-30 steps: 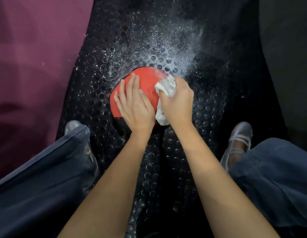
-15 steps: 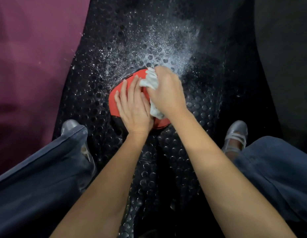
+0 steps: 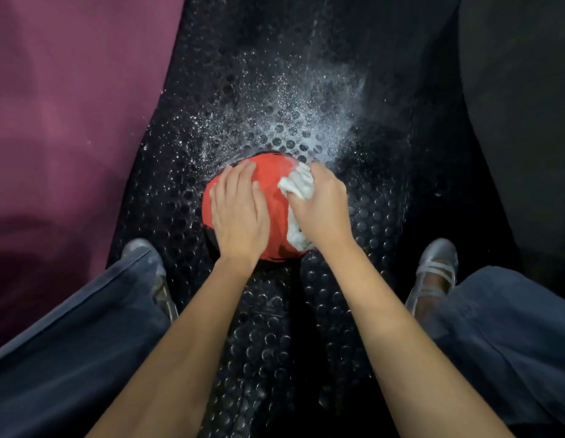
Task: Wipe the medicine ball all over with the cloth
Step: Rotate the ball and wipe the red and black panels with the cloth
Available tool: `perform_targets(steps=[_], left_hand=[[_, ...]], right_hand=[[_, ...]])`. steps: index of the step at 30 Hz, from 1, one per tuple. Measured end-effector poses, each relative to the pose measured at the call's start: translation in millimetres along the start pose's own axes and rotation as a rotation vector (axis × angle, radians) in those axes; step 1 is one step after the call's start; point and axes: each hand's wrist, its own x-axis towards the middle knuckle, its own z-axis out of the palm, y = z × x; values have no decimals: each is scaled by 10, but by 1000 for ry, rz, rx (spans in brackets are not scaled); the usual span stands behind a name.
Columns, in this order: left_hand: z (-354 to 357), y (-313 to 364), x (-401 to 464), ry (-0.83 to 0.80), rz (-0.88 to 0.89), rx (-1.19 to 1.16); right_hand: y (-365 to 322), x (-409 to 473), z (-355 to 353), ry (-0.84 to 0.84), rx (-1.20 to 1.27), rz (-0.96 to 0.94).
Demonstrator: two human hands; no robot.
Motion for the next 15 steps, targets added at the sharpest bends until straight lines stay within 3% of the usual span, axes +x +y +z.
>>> perform_targets(steps=[3,9,15], left_hand=[[60,102,47,-8,-143,57],[99,-15,-150,83,4,62],[123,-53,-192,141,-53,-16]], right_hand=[[36,-70,-4,3,-5,12],[34,56,-78,-67,-49,21],[-27,239,-122,-174,-67,114]])
